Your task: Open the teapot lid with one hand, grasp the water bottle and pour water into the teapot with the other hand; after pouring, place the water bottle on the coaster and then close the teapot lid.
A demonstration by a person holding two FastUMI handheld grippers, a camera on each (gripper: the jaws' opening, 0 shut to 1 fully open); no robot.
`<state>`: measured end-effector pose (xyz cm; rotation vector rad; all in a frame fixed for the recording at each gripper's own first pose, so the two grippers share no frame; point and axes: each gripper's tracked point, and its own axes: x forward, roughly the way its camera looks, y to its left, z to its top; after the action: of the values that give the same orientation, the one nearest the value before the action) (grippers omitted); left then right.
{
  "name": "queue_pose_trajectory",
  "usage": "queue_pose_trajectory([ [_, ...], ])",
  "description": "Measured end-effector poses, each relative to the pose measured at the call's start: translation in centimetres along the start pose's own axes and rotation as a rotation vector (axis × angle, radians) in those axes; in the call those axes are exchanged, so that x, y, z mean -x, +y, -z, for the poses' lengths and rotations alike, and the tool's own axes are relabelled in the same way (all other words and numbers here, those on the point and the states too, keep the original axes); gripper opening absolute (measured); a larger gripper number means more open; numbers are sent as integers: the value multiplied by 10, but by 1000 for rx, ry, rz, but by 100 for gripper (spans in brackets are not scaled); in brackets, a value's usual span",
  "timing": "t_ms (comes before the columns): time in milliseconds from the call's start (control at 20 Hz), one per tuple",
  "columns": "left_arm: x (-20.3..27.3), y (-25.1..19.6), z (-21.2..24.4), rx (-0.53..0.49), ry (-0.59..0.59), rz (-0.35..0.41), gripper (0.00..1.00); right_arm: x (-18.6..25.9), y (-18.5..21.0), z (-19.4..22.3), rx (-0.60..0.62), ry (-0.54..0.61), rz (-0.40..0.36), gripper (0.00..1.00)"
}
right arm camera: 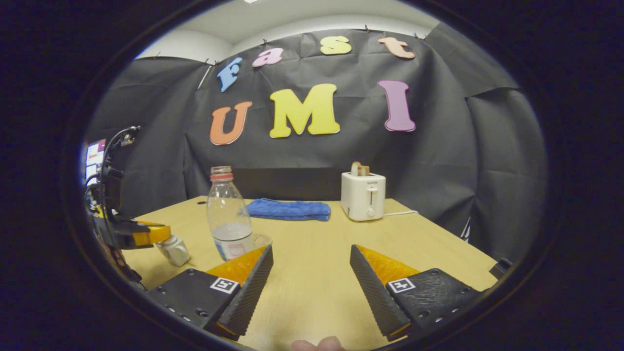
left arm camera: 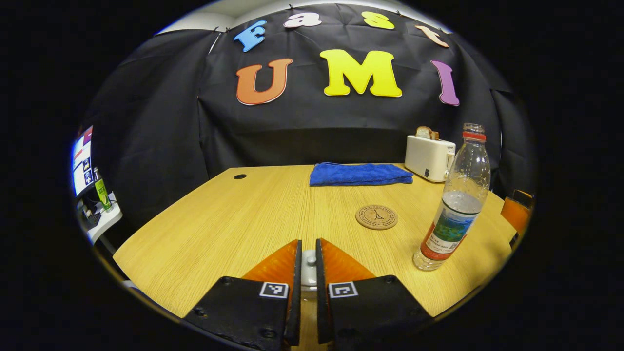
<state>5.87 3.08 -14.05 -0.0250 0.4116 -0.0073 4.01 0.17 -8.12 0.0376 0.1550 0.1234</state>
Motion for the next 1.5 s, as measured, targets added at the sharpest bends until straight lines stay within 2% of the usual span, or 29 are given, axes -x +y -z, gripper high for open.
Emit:
queue_pose_trajectory([
  [100, 0, 0, -1, -11, -5, -3, 8, 2, 7, -1, 22, -3, -16, 95],
  [300, 2, 0, -5, 3, -13, 16, 3, 6, 29, 2, 63, 0, -78, 95],
  [550, 18, -7, -19, 26, -53, 62, 3, 1, 61, 9, 79, 20, -157, 96],
  [700, 33, -2, -28, 31, -86, 63, 3, -11, 76, 12, 71, 30, -182, 95],
  [850, 48, 11, -31, 42, -111, 47, 3, -26, 85, 11, 61, 30, -176, 94],
  [1000, 59, 32, -32, 28, -129, -4, 3, -41, 95, 10, 38, 42, -173, 95],
  [1250, 65, 45, -38, 23, -154, -14, 3, -55, 108, 7, 37, 52, -170, 95],
  [1350, 66, 47, -41, 21, -164, -11, 3, -56, 110, 6, 50, 48, -158, 93],
  [1400, 67, 48, -42, 20, -168, -8, 3, -59, 111, 5, 53, 44, -151, 84],
  [1500, 69, 52, -47, 22, -183, -4, 3, -58, 114, 3, 66, 35, -153, 77],
])
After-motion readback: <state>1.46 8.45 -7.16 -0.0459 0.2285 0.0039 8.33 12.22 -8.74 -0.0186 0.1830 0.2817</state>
